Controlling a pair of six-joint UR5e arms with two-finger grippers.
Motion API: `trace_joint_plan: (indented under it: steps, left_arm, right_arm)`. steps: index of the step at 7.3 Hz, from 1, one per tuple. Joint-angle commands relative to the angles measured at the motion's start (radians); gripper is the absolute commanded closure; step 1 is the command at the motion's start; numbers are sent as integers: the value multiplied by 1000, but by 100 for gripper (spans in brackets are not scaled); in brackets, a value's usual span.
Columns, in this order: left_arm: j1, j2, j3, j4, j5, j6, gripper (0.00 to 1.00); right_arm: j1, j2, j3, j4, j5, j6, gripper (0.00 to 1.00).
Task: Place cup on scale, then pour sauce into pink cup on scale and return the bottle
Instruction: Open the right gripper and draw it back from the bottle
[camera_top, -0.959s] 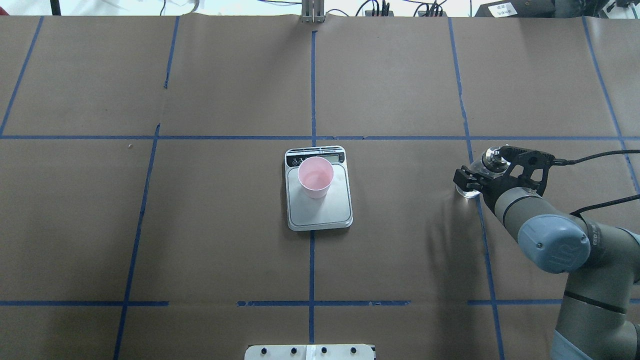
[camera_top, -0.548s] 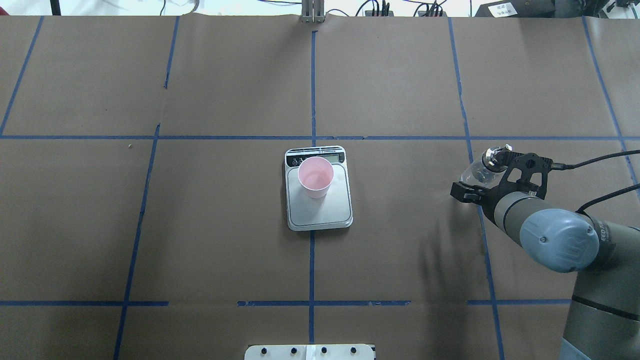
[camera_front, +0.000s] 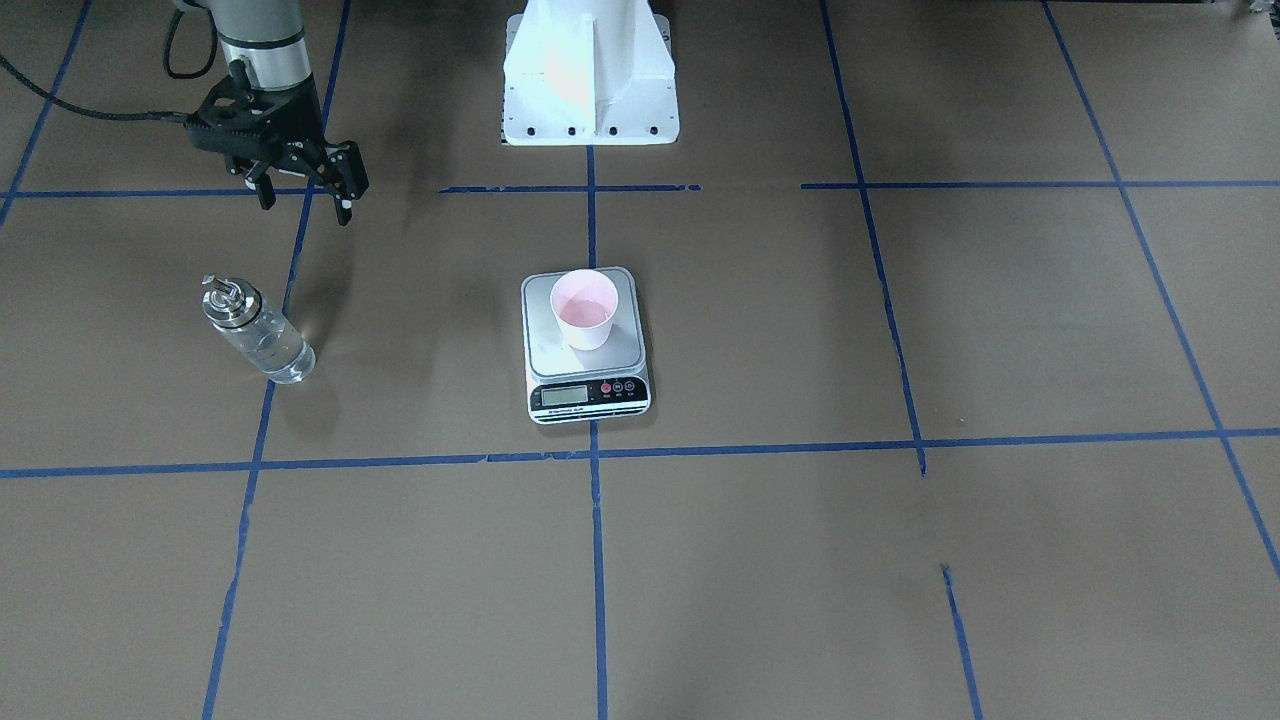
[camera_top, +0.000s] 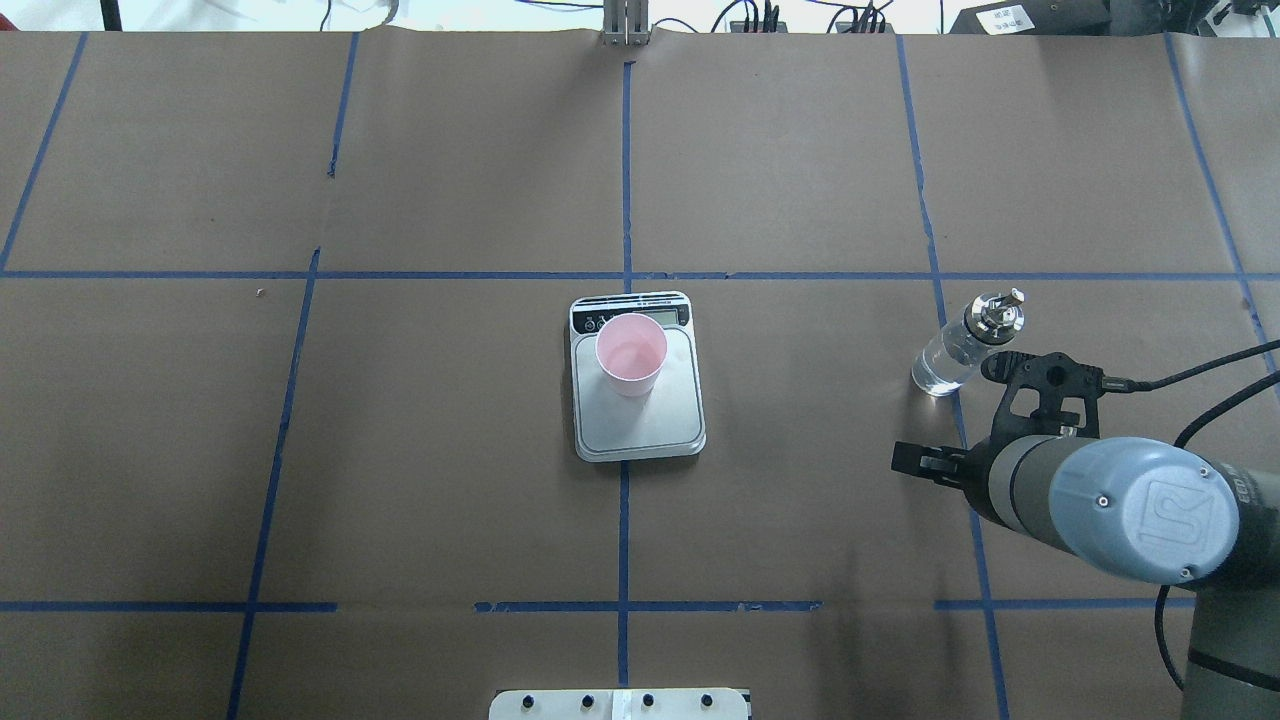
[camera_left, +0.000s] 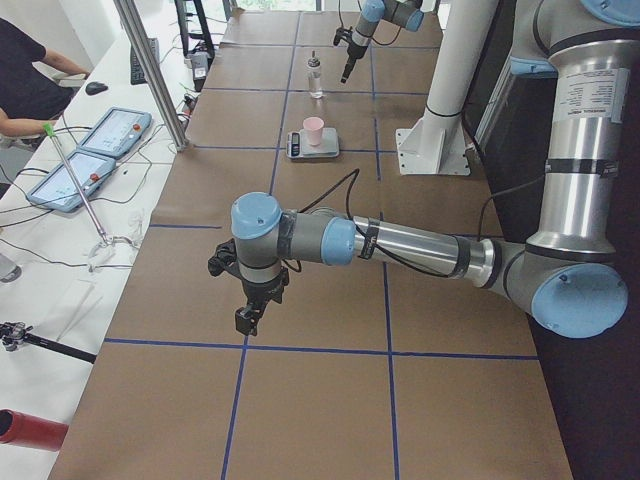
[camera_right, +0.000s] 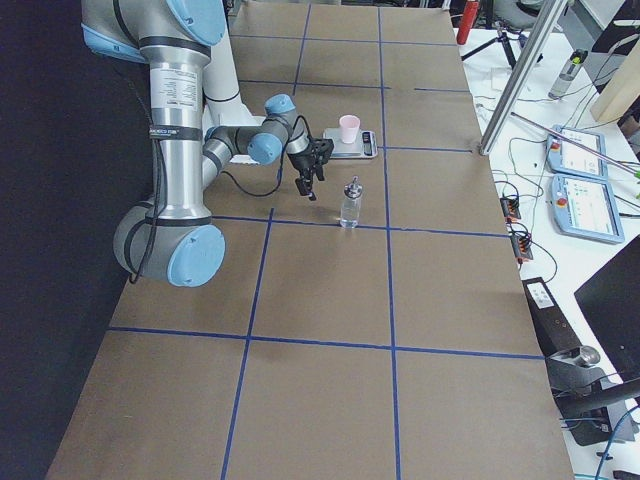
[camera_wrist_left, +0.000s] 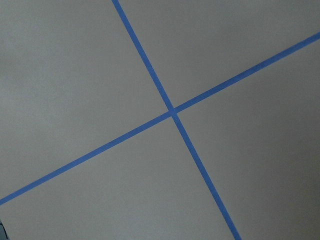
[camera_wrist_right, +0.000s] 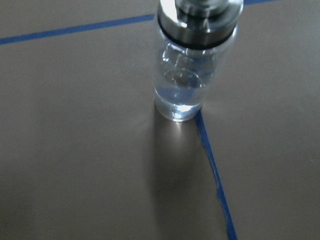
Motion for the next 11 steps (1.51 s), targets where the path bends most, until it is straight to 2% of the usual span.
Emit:
trace_joint_plan:
  steps: [1,2,3,4,5,6,8,9,11]
  left_arm:
    - [0,2,-11,0,2,0,0]
    - [0,2,-14,0,2,0,0]
    - [0,2,-14,0,2,2,0]
    - [0,2,-16,0,2,2,0]
    - [0,2,-18,0,2,2,0]
    - [0,2,-22,0,2,0,0]
    - [0,2,-27,2,2,2,0]
    - [0,5,-33,2,2,0,0]
    - [0,18,-53,5,-1,2,0]
  right_arm:
    - [-59,2,150,-86,48,59,0]
    - [-44,11,238,-157,86,58,0]
    - [62,105,265,-275,191,44,0]
    - [183,246,259,-405,320,-3,0]
    - [295,381,253,-537,390,-102,0]
    - [369,426,250,-595,419,-217,0]
    - [689,430,127,-595,677,-560,0]
    - [812,419,53,-595,761,-743,0]
    - [966,373,-75,-594,778,-1106,0]
